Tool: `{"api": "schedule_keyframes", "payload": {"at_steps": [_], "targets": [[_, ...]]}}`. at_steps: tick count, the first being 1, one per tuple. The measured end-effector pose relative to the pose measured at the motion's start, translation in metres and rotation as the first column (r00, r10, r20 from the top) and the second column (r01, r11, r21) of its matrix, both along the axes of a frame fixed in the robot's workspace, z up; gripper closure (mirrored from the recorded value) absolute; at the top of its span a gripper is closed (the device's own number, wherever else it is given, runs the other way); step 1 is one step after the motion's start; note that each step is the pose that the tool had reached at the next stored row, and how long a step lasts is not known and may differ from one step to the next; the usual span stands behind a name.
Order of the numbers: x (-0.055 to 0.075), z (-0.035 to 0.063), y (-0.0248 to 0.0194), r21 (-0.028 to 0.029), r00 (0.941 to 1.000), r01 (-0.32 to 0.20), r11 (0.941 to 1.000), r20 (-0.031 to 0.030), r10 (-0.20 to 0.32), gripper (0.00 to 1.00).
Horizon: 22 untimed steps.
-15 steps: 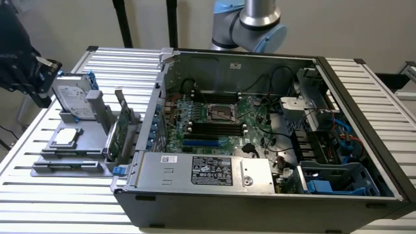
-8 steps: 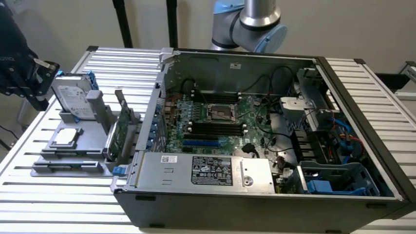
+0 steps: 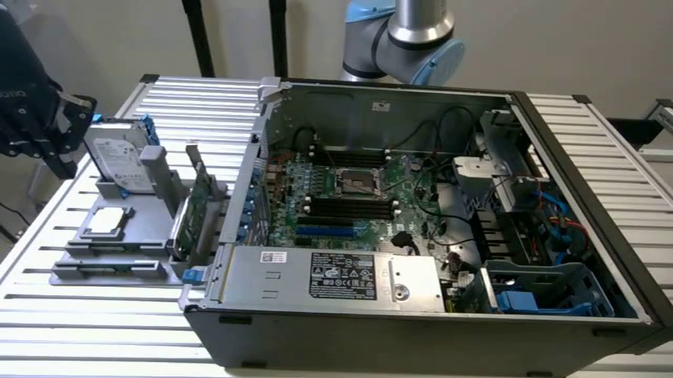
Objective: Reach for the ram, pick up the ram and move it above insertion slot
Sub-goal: 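Pick up the ram and move it above insertion slot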
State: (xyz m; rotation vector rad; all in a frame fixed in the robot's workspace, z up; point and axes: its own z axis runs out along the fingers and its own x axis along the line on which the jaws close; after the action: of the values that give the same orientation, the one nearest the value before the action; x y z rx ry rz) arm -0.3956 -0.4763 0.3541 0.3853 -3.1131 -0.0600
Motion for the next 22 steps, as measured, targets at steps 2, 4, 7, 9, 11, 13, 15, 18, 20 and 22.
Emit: {"api": "schedule_keyframes", "payload": {"at_steps": [2, 4, 7, 9, 11, 13, 15, 18, 20, 22], "targets": [[0.0, 0.0, 0.0, 0.0, 0.9994, -0.036, 0.9994, 0.0, 0.036, 0.89], [0.0, 0.0, 0.0, 0.0, 0.9974, -0.072, 0.9974, -0.0001, 0.072, 0.89], [0.0, 0.0, 0.0, 0.0, 0.9919, -0.127, 0.9919, -0.0001, 0.127, 0.89], [0.0, 0.0, 0.0, 0.0, 0.9867, -0.163, 0.9867, -0.0001, 0.163, 0.89], [0.0, 0.0, 0.0, 0.0, 0.9801, -0.198, 0.9801, 0.0, 0.198, 0.89], [0.0, 0.0, 0.0, -0.0001, 0.9723, -0.234, 0.9723, 0.0, 0.234, 0.89], [0.0, 0.0, 0.0, -0.0001, 0.9631, -0.269, 0.9631, 0.0, 0.269, 0.89], [0.0, 0.0, 0.0, -0.0002, 0.9468, -0.322, 0.9468, 0.0006, 0.322, 0.89], [0.0001, 0.0, 0.0, -0.0005, 0.9344, -0.356, 0.9344, 0.0014, 0.356, 0.89], [0.0001, 0.0, -0.0001, -0.0009, 0.921, -0.39, 0.921, 0.0023, 0.39, 0.89]]}}
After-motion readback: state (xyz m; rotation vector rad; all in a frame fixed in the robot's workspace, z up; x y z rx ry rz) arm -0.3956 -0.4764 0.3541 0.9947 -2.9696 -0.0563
